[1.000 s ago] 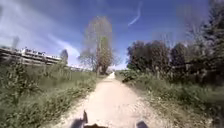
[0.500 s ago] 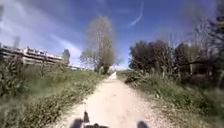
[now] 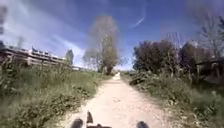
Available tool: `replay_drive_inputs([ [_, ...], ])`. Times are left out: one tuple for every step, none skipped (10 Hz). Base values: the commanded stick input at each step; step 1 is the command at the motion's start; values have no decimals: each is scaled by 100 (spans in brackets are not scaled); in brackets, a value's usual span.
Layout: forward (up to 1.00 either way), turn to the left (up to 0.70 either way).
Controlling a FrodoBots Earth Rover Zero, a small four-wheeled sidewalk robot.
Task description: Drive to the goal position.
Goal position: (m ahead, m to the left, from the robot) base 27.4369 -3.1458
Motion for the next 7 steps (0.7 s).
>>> replay_drive_inputs([
  [70,-1],
  [70,0],
  [70,0],
  [70,0],
  [70,0],
  [70,0],
  [70,0],
])
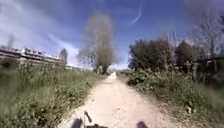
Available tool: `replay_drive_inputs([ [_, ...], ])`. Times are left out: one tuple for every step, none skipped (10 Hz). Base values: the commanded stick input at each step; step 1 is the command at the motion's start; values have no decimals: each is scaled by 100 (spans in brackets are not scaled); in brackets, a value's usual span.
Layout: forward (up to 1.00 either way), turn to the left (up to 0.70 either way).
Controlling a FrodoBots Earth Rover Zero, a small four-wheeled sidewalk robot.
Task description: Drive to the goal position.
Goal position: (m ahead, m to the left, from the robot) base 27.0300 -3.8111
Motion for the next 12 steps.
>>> replay_drive_inputs([
  [70,0],
  [70,0],
  [70,0],
  [70,0],
  [70,0],
  [70,0],
  [70,0],
  [70,0],
  [70,-3],
  [70,-23],
  [70,-35],
  [70,-35],
])
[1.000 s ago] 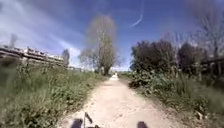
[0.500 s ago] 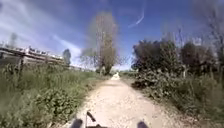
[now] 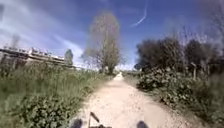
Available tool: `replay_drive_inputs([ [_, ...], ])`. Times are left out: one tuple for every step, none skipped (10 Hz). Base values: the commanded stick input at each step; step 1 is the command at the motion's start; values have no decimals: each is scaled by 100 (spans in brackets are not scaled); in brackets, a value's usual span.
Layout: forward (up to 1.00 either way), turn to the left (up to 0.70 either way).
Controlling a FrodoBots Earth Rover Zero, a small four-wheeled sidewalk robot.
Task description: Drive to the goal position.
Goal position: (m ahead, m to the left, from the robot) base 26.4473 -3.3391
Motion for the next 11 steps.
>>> replay_drive_inputs([
  [70,-30],
  [70,-11],
  [70,0],
  [70,0],
  [70,0],
  [70,0],
  [70,0],
  [70,0],
  [70,0],
  [70,0],
  [70,-3],
])
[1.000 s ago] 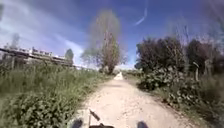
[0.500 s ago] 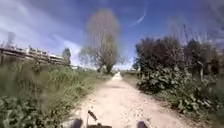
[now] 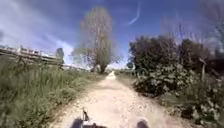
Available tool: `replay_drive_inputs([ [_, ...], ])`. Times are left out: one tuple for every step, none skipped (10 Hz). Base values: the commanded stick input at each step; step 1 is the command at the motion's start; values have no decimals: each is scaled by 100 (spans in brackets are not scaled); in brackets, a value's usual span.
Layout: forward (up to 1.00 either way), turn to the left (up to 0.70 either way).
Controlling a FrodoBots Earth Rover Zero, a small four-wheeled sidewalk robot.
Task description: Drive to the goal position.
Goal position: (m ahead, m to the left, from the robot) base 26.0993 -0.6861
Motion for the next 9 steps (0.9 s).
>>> replay_drive_inputs([
  [70,-17],
  [70,-31],
  [70,-4],
  [70,0],
  [70,0],
  [70,0],
  [70,0],
  [70,0],
  [70,0],
])
